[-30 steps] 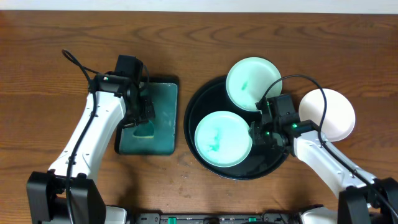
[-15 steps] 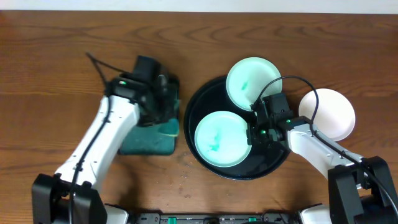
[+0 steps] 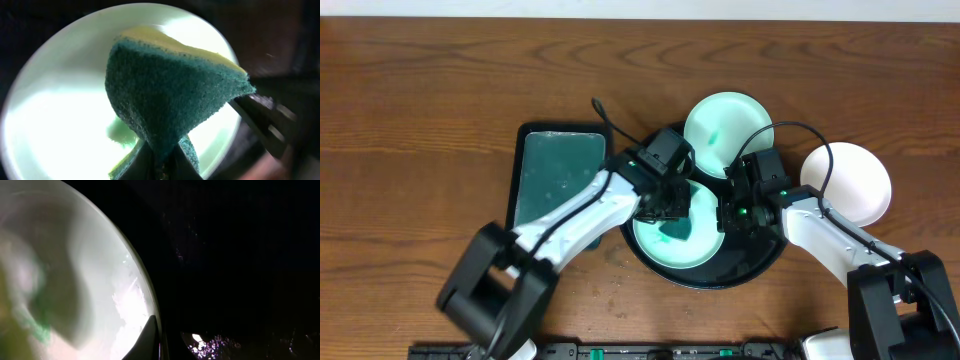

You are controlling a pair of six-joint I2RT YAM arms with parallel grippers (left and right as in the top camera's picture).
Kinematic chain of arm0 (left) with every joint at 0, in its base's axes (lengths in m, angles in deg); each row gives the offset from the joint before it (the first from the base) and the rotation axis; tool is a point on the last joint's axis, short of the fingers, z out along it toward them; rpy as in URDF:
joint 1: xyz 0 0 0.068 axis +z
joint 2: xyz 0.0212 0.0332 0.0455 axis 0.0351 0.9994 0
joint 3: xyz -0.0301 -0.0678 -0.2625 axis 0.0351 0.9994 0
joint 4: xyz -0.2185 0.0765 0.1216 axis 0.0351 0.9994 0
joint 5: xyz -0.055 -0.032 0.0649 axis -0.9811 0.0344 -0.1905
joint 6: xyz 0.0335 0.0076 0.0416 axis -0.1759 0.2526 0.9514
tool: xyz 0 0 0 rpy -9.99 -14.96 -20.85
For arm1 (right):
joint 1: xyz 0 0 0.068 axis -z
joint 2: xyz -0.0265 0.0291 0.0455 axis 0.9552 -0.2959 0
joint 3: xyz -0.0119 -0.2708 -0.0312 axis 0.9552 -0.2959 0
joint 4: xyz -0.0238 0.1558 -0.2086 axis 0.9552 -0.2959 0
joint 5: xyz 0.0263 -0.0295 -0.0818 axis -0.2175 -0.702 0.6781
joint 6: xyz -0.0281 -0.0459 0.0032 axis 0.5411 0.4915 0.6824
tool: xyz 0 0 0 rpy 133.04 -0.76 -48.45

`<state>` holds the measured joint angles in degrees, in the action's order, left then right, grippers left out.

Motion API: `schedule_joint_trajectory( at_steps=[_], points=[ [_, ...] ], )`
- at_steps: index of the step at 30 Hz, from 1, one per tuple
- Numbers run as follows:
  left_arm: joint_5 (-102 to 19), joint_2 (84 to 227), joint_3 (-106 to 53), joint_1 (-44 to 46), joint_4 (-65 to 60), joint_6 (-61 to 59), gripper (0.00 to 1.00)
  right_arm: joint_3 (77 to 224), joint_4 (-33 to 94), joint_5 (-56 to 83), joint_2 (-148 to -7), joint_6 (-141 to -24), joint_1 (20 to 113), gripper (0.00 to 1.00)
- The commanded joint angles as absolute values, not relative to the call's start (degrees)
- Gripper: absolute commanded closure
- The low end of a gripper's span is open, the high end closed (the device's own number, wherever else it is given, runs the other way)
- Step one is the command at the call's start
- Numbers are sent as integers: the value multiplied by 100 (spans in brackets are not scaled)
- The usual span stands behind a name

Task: Clean dirty plates on tray and stack at the side
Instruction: 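Scrub the pale green plate with the sponge held in left gripper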

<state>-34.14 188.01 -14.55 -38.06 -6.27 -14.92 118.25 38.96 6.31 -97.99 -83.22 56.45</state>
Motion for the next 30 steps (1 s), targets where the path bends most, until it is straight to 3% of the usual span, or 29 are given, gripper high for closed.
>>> schedule_joint_trajectory(
  at_steps=[1, 4, 11, 16, 19, 25, 30],
  points=[
    [-3630, 19190, -1413, -3756, -771, -1774, 93, 11766, 3785, 806, -9972, -8421, 5586, 99],
    [-3243, 19507, -1415, -3741, -526, -1691, 93, 11766, 3781, 804, -9972, -8421, 5586, 99],
    [-583, 19544, -1592, -3413, 1061, -1523, 93, 11766, 3794, 804, -9972, -8419, 5586, 99],
    [-358, 19547, -1590, -3271, 1078, -1022, 93, 11766, 3824, 806, -9972, -8421, 5586, 99],
    [-1241, 19555, -1584, -3282, 735, -1015, 93, 11766, 3805, 806, -9972, -8419, 5586, 99],
    [-4406, 19593, -1457, -3468, -725, -1022, 93, 11766, 3798, 804, -9972, -8421, 5586, 99],
    [-4983, 19610, -1457, -3929, -1118, -1018, 93, 11766, 3785, 806, -9972, -8419, 5586, 99]
  ],
)
